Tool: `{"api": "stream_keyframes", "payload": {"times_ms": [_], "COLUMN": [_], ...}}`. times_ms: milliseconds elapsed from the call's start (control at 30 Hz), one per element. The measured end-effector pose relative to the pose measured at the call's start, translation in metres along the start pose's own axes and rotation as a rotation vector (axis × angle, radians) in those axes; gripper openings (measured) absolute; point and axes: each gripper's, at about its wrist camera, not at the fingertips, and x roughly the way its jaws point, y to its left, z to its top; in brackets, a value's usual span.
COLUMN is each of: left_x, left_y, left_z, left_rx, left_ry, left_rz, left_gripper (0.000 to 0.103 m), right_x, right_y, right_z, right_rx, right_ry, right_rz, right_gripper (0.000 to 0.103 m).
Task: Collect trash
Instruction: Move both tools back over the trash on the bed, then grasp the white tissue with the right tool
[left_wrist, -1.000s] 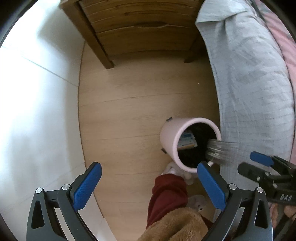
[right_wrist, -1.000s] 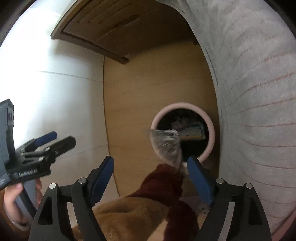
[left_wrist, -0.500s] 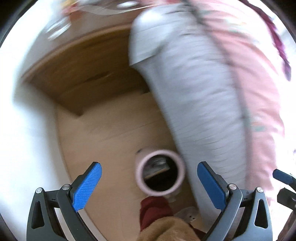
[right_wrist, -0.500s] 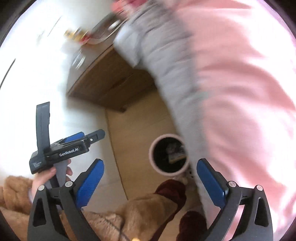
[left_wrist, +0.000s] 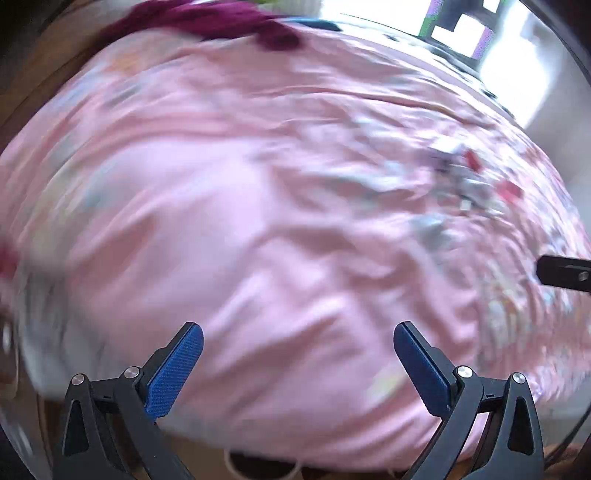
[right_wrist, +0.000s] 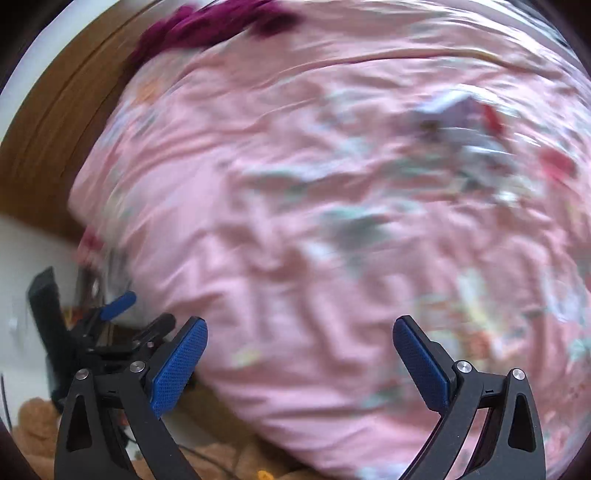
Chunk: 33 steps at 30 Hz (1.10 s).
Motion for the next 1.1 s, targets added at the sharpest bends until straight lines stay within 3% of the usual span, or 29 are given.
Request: {"api": "stream_keyframes", "payload": {"times_ms": [133, 300, 533, 667, 767, 867, 1000, 1100], "left_x": [0.028, 0.053, 0.094, 0.106, 0.113, 0.119, 0.122, 0.124], "left_y": [-0.065, -0.117, -0.141, -0.146, -0.151, -0.156, -0.16, -0.167], "left_z": [0.048, 0.075, 0.086, 0.09, 0.089, 0.087, 0.087, 0.091], "left_rx": [0.078, 0.132, 0.144, 0.109, 0.091, 0.088, 0.078, 0.089], "left_ry": [0.038, 0.081, 0.205, 0.233, 0.248, 0.272, 0.285, 0.291], "left_rz": [-0.098, -0.093, -0.028, -0.026, -0.027, -0.025, -0.028, -0.028], "left_gripper": [0.103, 0.103, 0.103, 0.103, 0.103, 0.103, 0.103, 0.103], "right_x": [-0.006, -0.009, 0.027, 0.057, 0.078, 0.089, 0.071, 0.067], "right_y": [-0.063, -0.131, -0.186, -0.203, -0.208, -0.213, -0.224, -0.233], "right_z": [0.01, 0.042, 0.106, 0.122, 0.127, 0.124, 0.114, 0.109], "right_rx": [0.148, 0.277, 0.2, 0.145, 0.088, 0.044, 0.048, 0.065], "right_ry": [-0.049, -0.109, -0.03, 0.041, 0.066, 0.1, 0.042, 0.035], "right_rz": [-0.028, -0.076, -0.157, -0.223, -0.214, -0.182, -0.1, -0.042], "right_gripper": [0.1, 0.1, 0.1, 0.1, 0.1, 0.072, 0.042, 0.035]}}
